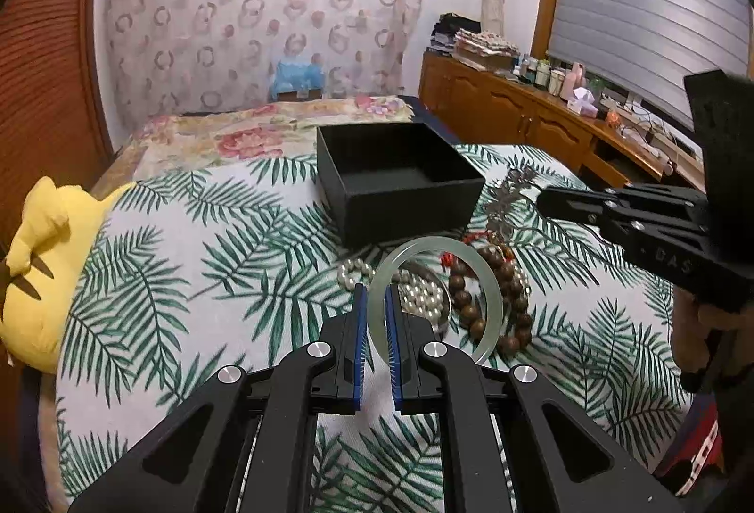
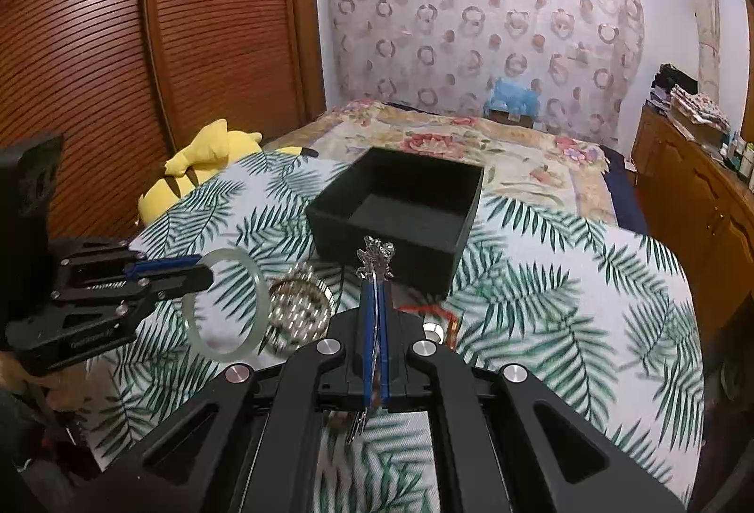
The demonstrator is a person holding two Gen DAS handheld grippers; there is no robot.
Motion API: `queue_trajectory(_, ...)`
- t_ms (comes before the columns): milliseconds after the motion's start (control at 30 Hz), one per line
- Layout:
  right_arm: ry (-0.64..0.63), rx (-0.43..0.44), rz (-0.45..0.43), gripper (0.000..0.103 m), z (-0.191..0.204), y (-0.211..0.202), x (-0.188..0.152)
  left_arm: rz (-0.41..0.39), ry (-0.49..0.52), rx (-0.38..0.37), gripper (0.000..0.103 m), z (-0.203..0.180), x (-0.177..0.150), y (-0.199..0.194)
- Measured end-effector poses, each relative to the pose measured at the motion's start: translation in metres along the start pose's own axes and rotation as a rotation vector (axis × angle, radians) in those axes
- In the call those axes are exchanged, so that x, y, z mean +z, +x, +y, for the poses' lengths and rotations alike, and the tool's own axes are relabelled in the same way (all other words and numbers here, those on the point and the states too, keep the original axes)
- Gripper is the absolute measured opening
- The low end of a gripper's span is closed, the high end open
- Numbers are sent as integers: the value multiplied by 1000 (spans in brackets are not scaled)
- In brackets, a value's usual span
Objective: Organize jewelry
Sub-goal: 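Lift and carry the hairpin and jade bangle with both tools to the black box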
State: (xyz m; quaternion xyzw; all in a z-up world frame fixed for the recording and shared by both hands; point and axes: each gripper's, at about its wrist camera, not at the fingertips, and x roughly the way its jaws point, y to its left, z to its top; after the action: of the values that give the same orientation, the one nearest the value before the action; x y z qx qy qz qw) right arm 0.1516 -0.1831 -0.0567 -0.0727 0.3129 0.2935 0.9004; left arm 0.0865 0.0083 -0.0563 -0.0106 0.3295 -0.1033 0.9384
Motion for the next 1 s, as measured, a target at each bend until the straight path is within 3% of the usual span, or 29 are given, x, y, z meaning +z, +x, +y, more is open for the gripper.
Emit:
queue_trajectory(467, 52, 42, 19, 3, -38, 66, 73, -43, 20, 31, 7, 9, 40, 11)
queue_trajectory(800, 100, 126, 107, 3, -51, 129, 92, -30, 32, 67, 7, 17, 58, 31)
queue_trajectory(1000, 115, 119, 98, 4, -57, 129, 93, -18, 44, 81, 7, 14, 66, 39)
